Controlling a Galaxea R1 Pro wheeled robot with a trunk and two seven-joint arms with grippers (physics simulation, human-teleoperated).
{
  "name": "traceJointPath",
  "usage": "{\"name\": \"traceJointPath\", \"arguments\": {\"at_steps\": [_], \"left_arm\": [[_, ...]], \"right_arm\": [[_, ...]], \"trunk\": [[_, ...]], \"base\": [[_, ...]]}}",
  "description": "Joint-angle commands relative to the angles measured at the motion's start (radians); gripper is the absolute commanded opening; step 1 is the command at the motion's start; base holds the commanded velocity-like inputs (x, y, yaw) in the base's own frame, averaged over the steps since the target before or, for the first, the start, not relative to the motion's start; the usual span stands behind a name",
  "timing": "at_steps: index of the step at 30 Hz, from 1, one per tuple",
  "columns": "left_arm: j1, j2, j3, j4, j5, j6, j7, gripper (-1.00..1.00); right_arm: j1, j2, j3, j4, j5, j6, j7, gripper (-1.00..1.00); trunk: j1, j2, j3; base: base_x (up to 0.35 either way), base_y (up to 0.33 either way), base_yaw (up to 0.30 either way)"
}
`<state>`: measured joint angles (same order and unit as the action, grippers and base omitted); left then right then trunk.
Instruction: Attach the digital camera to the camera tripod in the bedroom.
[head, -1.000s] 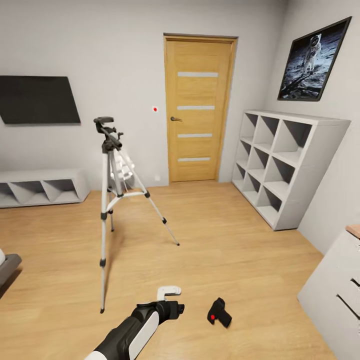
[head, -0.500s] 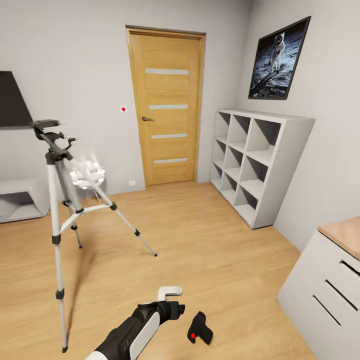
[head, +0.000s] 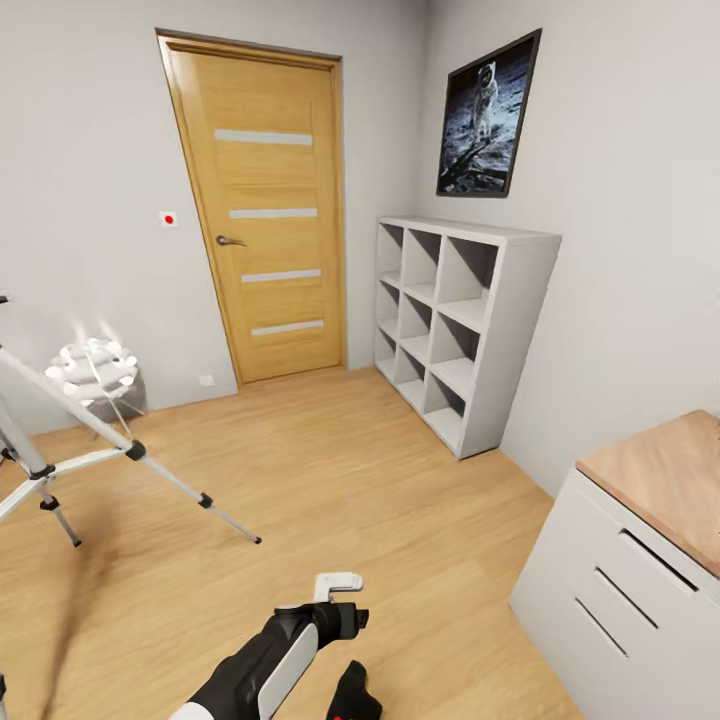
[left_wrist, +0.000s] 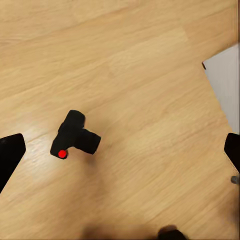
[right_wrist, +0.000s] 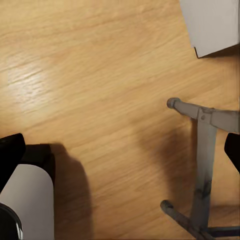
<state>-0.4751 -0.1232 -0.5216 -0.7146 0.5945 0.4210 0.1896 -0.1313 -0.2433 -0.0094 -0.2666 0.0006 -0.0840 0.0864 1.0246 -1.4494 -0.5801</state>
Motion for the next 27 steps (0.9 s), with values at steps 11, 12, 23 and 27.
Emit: {"name": "traceJointPath", "arguments": {"at_steps": [11,12,23,27], "left_arm": [[0.0,0.002,0.005,-0.002,0.017,0.017,0.01,1.0],[0.0,0.002,0.006,-0.002,0.017,0.019,0.01,1.0],[0.0,0.003,-0.001,-0.003,0.008,0.014,0.016,1.0],[0.0,0.004,0.0,-0.003,0.007,0.013,0.017,1.0]], "right_arm": [[-0.002,-0.001,-0.001,0.001,0.001,-0.001,0.004,1.0],[-0.001,-0.001,-0.001,0.001,0.001,0.0,0.004,1.0],[-0.002,-0.001,0.0,0.002,0.001,0.0,0.004,1.0],[-0.002,-0.001,0.0,0.002,0.001,0.0,0.004,1.0]], "trunk": [[0.0,-0.001,-0.001],[0.0,-0.001,-0.001],[0.0,-0.001,-0.001],[0.0,-0.001,-0.001]], "base": [[0.198,0.22,-0.266],[0.06,0.254,-0.266],[0.02,0.077,-0.265],[0.002,0.006,-0.265]]}}
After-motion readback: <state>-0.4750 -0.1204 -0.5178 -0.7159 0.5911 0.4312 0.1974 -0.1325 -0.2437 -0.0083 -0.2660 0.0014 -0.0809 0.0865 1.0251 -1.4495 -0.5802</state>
